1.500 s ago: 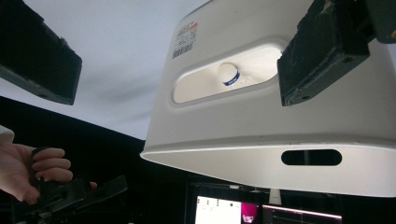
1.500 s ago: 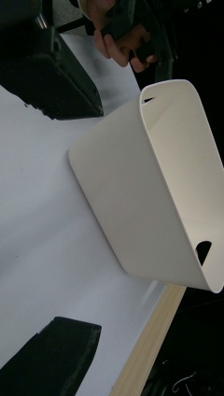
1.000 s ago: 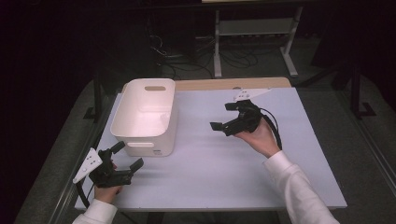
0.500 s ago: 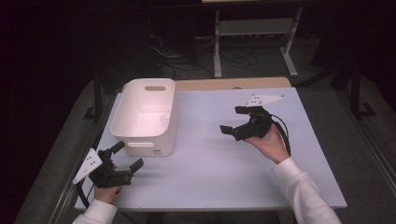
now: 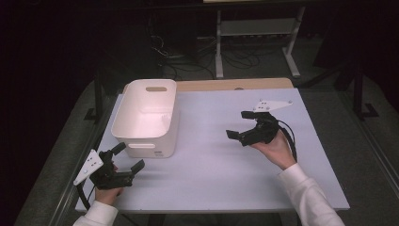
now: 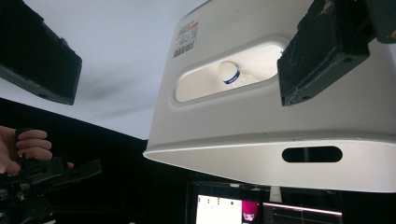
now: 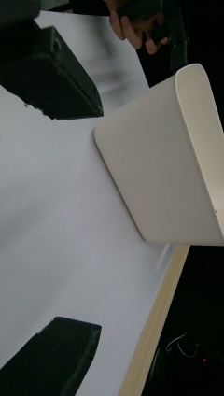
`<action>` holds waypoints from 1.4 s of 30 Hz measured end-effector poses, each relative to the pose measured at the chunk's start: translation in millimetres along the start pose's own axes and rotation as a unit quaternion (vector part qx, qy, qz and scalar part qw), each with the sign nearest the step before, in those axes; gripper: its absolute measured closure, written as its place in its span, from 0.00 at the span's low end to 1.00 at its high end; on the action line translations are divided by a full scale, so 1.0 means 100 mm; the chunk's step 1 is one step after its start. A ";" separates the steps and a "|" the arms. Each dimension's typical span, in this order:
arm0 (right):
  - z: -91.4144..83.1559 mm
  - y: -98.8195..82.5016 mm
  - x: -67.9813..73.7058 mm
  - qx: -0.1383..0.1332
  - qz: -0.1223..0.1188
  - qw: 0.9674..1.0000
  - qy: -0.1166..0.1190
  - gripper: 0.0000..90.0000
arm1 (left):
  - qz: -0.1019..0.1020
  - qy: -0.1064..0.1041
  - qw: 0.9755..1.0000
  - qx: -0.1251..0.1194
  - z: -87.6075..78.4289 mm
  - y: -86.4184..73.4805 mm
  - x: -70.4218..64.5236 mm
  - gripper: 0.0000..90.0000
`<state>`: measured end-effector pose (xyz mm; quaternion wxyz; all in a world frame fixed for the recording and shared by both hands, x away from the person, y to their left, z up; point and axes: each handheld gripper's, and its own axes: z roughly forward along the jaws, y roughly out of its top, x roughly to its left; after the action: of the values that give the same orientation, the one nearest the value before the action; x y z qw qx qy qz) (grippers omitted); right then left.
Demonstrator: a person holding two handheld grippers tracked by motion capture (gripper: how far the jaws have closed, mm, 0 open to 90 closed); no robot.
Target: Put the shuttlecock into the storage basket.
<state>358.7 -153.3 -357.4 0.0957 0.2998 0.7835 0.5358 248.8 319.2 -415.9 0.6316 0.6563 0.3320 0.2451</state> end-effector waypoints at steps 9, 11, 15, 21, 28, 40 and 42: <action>-0.08 -0.06 0.00 -0.008 -0.003 1.000 -0.005 0.00 | 0.000 0.001 1.000 0.001 0.00 0.00 0.00 0.00; -0.10 -0.08 -0.02 -0.009 -0.003 1.000 -0.006 0.00 | 0.001 0.001 1.000 0.000 0.00 0.00 0.00 0.00; -0.16 -0.14 -0.04 -0.012 0.002 1.000 -0.013 0.00 | 0.000 0.001 1.000 0.001 0.00 0.00 0.00 0.00; -0.22 -0.22 -0.07 -0.013 0.005 1.000 -0.018 0.00 | 0.001 0.001 1.000 0.001 0.00 0.00 0.00 0.00; -0.29 -0.28 -0.07 -0.014 0.005 1.000 -0.027 0.00 | 0.001 0.002 1.000 0.001 0.00 0.00 -0.01 0.00; -0.42 -0.45 -0.09 -0.029 0.009 0.999 -0.038 0.00 | 0.003 0.003 1.000 0.005 -0.01 0.00 0.00 0.00; -0.44 -0.48 -0.10 -0.033 0.006 0.999 -0.040 0.00 | 0.004 0.003 1.000 0.005 -0.01 0.00 0.00 0.00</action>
<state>328.1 -205.5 -384.2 0.1336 0.3226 0.7588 0.5499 248.0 319.8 -415.7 0.6261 0.6601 0.3326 0.2480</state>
